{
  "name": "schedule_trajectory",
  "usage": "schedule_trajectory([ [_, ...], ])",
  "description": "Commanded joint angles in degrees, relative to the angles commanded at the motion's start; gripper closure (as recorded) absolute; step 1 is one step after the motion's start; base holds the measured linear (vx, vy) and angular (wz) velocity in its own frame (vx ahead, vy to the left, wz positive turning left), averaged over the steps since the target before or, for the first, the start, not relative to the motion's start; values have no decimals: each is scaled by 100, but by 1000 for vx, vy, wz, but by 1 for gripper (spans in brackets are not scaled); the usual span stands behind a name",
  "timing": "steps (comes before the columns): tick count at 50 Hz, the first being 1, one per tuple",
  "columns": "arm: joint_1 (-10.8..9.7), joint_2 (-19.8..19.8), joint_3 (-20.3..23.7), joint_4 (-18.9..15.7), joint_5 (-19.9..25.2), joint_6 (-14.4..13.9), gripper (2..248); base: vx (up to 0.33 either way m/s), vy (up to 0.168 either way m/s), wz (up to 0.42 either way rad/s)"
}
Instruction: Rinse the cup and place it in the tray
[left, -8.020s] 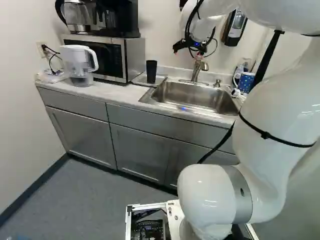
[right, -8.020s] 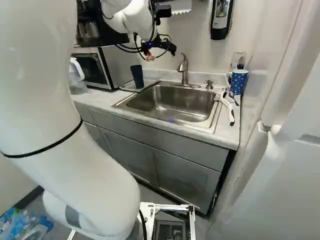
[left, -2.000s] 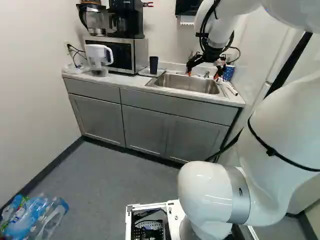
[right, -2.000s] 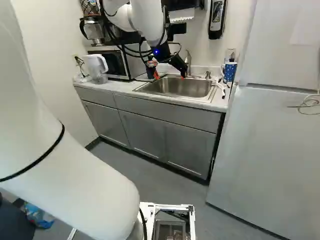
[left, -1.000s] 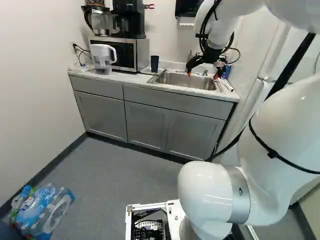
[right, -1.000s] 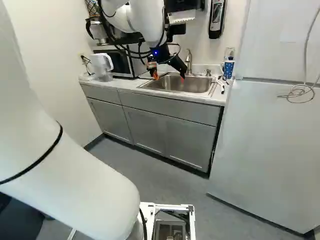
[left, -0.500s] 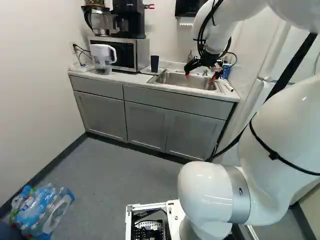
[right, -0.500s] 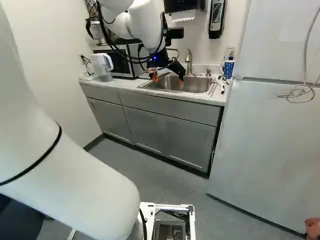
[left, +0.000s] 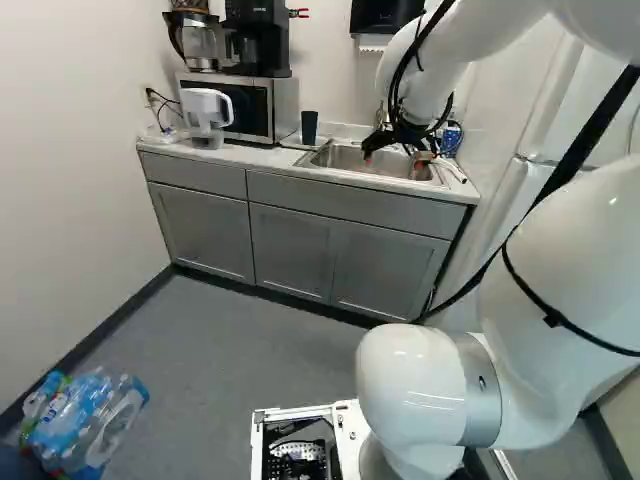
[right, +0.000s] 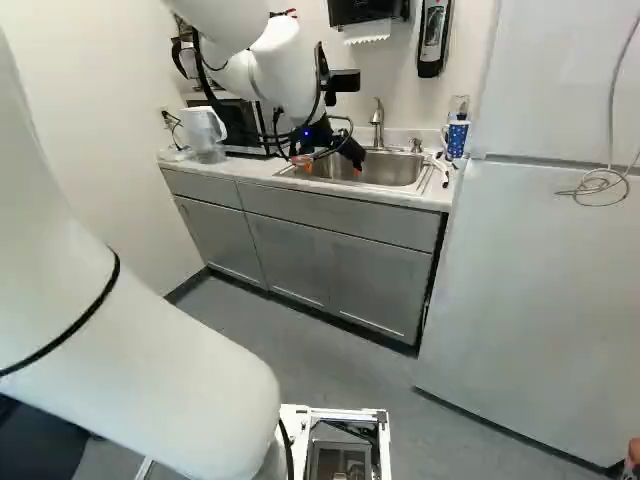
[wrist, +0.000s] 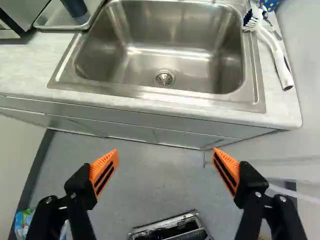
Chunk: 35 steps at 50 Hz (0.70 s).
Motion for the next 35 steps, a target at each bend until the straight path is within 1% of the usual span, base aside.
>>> schedule_trajectory([
  [15,129,74,492,19,742,-37,3,0,0,0],
  [35,343,195,1305,49,1969,-97,3,0,0,0],
])
